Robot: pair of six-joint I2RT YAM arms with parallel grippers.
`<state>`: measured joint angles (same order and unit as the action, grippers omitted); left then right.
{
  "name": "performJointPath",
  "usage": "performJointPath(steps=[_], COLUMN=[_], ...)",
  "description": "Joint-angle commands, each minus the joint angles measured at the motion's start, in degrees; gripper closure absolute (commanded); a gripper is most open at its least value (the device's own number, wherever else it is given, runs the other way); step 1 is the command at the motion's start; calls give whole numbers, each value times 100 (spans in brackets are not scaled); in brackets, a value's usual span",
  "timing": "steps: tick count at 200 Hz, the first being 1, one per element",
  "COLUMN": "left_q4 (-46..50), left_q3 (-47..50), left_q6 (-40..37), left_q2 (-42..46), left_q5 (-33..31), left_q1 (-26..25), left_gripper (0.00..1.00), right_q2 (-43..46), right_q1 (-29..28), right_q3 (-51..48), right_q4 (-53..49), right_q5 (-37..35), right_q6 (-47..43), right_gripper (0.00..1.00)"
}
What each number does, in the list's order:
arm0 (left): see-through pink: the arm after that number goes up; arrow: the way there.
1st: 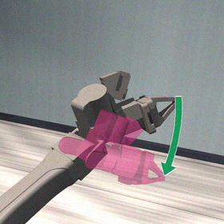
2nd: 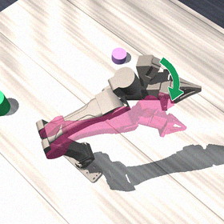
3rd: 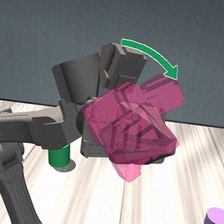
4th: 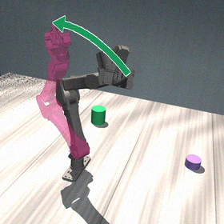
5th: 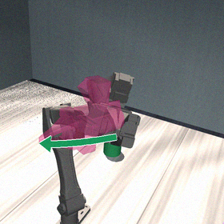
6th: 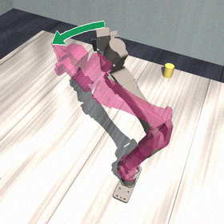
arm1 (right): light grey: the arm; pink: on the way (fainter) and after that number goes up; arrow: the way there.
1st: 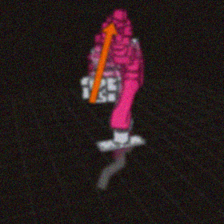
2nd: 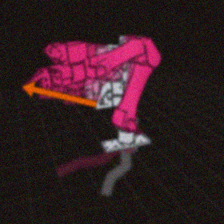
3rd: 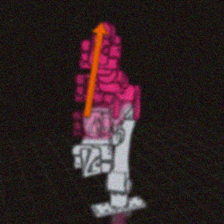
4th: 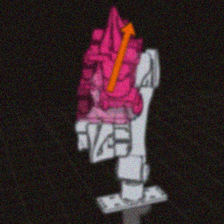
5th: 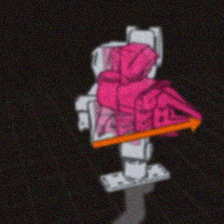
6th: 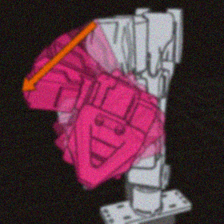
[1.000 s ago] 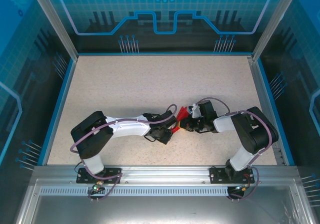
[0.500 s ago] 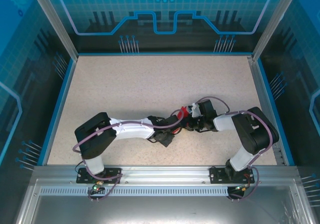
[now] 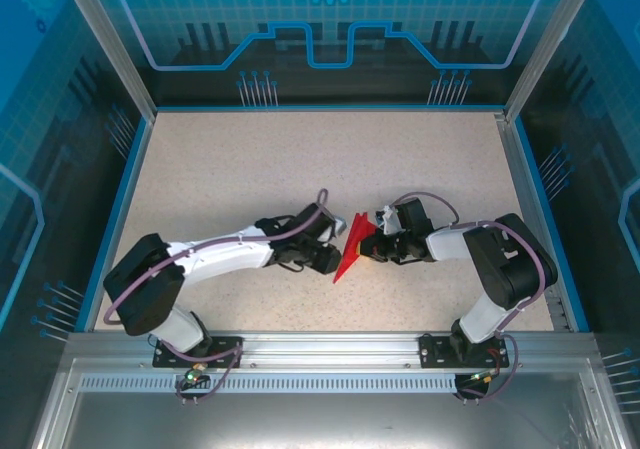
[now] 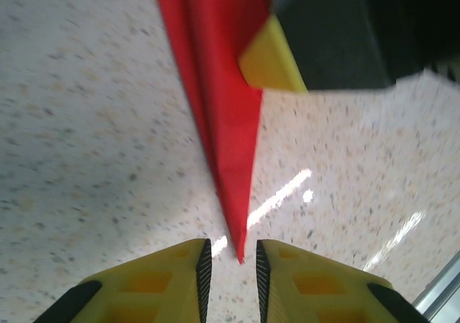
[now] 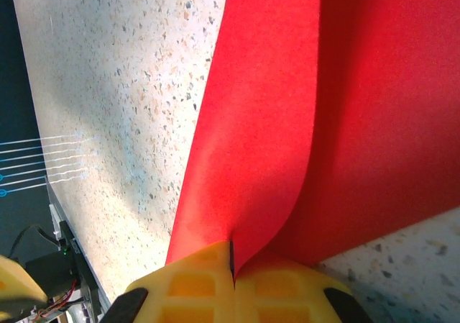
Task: Fold a paper plane with a square sheet of paper (pick it up from the middle)
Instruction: Fold the wing for the fifth time at the center of the table.
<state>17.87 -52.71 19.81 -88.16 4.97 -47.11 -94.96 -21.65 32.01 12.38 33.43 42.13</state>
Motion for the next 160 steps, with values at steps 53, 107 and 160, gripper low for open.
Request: performJointPath(steps=[53, 107, 160], left_q4=[-823, -908, -830], left_q3=[138, 120, 111], left_q6=[484, 361, 210], left_q2=[-702, -1090, -1301], left_q5=[962, 1098, 1078], left_q1=[210, 193, 159], left_gripper=[79, 81, 82], right_q2=[-76, -93, -191], right_q1=[47, 42, 47], right_q3=[200, 258, 316], right_q4=[-295, -330, -310], right_q5=[13, 8, 33], right_q6=[-170, -139, -82], right_gripper=[100, 100, 100])
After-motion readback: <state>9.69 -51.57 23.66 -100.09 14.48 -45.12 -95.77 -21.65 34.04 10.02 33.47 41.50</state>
